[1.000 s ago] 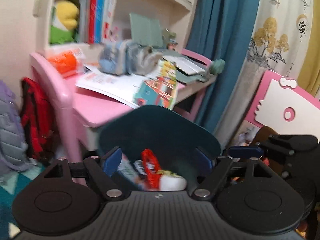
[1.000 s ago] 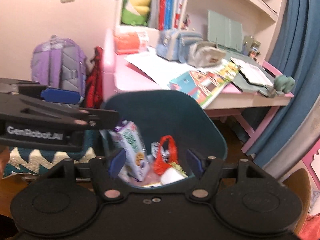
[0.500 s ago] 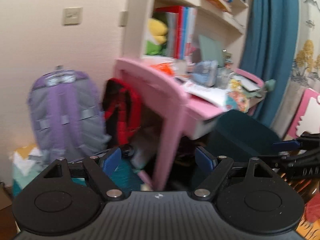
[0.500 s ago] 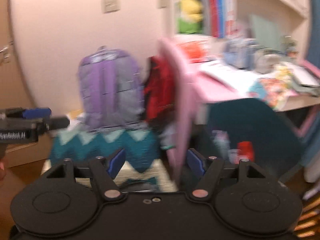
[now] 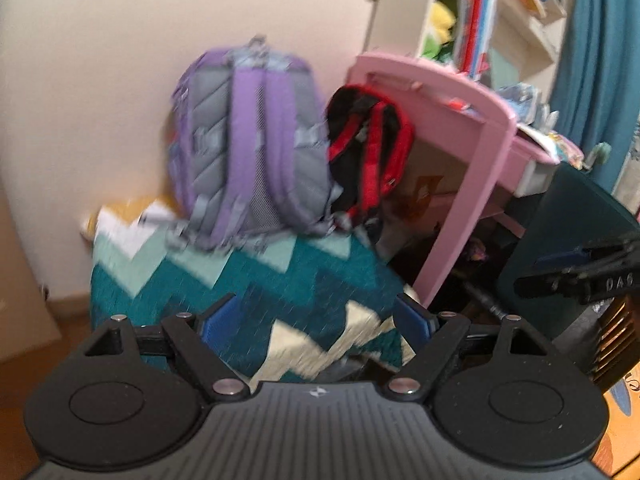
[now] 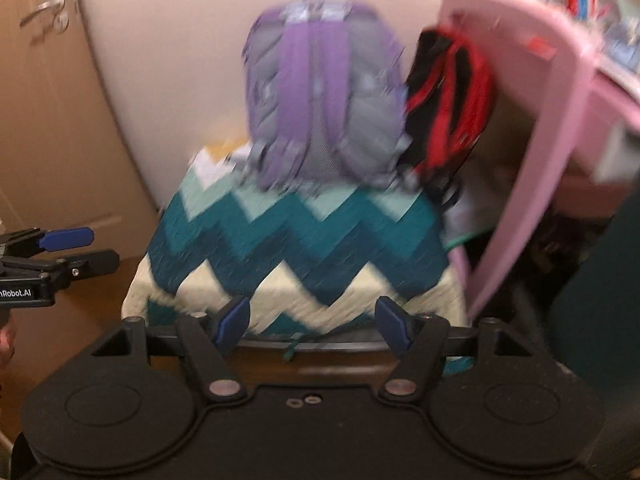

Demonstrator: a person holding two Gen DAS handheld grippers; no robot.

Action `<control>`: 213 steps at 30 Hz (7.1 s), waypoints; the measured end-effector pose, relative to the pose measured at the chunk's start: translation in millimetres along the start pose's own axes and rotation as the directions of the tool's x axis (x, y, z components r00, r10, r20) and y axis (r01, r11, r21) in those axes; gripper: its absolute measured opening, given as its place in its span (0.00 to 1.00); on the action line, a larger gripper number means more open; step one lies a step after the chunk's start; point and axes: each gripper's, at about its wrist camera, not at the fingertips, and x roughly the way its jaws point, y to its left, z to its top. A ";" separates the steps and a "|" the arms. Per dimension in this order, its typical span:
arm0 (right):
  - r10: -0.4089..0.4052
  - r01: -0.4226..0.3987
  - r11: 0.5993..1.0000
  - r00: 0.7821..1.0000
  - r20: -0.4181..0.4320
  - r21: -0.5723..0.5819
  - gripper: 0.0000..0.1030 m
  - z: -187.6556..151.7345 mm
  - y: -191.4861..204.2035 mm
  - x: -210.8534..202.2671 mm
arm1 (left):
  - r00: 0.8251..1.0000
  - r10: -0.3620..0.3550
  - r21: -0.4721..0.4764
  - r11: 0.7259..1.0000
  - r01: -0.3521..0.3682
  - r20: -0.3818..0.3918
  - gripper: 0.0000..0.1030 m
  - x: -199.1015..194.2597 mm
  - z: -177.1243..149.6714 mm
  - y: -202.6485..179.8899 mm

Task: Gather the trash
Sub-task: 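Move both open tools back down toward the trash on the floor, then grasp white tissue and clear plastic bag with the left tool, then carry tissue and plastic bag with left tool up to the teal bin, then open the left tool over the teal bin, dropping tissue and bag, then move both open tools back down toward the floor trash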

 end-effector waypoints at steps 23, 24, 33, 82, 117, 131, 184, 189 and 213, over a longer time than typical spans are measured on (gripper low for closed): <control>0.010 -0.006 1.000 0.885 -0.465 0.009 0.67 -170.9 33.4 300.0 | 0.896 -0.043 0.232 0.959 0.160 -0.441 1.00 148.2 -220.0 58.1; 0.009 0.000 1.000 0.877 -0.481 0.019 0.67 -176.3 30.6 309.4 | 0.885 -0.051 0.241 0.953 0.181 -0.463 1.00 155.8 -228.1 56.9; 0.012 0.052 0.995 0.790 -0.613 0.087 0.67 -230.1 8.9 391.3 | 0.781 -0.081 0.325 0.879 0.348 -0.619 1.00 209.7 -302.9 48.9; -0.005 0.063 0.997 0.653 -0.757 0.048 0.04 -285.2 4.6 453.9 | 0.492 -0.177 0.032 0.922 0.386 -0.852 0.07 315.9 -430.3 65.1; -0.042 0.045 0.996 0.998 -0.039 0.077 0.04 -40.1 -25.8 24.2 | 0.960 -0.110 -0.072 0.993 0.094 -0.256 0.06 83.1 -103.6 -15.9; -0.204 0.191 0.979 0.926 0.317 0.072 0.03 41.6 -100.7 -182.9 | 0.990 -0.139 0.026 0.990 0.139 -0.021 0.05 15.0 14.1 -133.4; -0.435 0.438 0.868 0.898 -0.066 0.233 0.40 23.7 -355.7 -174.8 | 0.919 -0.305 0.288 0.883 0.371 -0.250 0.06 205.0 120.1 -485.3; -0.432 0.430 0.871 0.901 -0.047 0.239 0.42 21.0 -351.7 -186.5 | 0.913 -0.312 0.296 0.875 0.384 -0.262 0.07 198.9 118.5 -489.6; -0.327 0.307 0.939 0.936 0.132 0.156 0.48 15.2 -231.3 -251.8 | 0.946 -0.305 0.274 0.905 0.325 -0.114 0.58 69.2 124.1 -405.7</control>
